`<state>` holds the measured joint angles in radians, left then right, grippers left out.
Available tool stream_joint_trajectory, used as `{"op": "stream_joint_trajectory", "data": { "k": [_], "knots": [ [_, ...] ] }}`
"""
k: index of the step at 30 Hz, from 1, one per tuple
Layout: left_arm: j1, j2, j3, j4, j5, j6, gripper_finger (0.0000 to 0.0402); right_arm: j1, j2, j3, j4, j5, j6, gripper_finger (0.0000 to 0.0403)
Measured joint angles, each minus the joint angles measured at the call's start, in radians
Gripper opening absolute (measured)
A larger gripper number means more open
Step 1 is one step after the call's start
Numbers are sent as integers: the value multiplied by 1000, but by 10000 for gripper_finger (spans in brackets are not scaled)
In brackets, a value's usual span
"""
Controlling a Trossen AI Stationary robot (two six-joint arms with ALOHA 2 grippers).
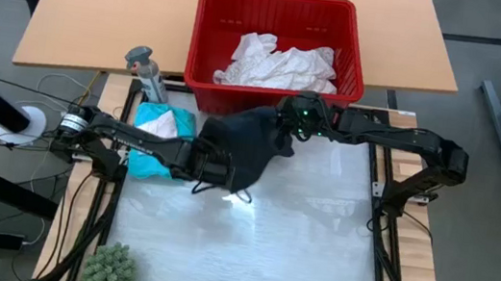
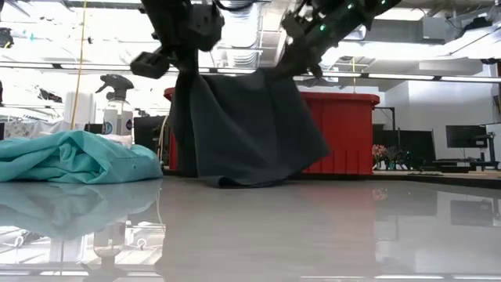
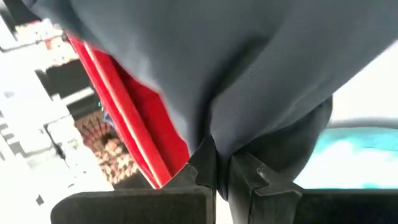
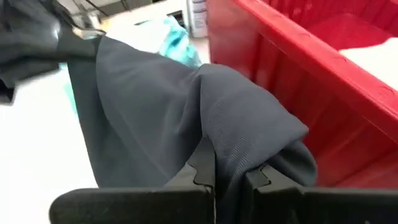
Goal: Fold laundry
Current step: Fold the black shorts
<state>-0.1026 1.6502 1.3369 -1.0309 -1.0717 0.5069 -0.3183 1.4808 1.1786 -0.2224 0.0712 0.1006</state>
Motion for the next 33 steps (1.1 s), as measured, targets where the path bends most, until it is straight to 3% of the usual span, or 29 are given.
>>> {"op": "stream_joint_trajectory", "data": {
  "k": [4,12,16,21,28,33],
  "knots": [
    [48,-37,0,95,-56,125,0,-6,11,-46,128,21,-4,42],
    [75,-150,0,352,-58,393,0,26,0,-153,427,39,-98,42],
    [42,-147,1,355,21,278,0,58,-3,-194,444,56,-98,42],
    [-30,-31,0,258,50,81,0,124,-1,-340,531,136,-82,42],
    [-159,148,0,261,-25,-50,0,240,-14,-514,681,245,36,42],
    [-248,140,0,239,-99,-36,0,318,-93,-504,673,300,-11,42]
  ]
}}
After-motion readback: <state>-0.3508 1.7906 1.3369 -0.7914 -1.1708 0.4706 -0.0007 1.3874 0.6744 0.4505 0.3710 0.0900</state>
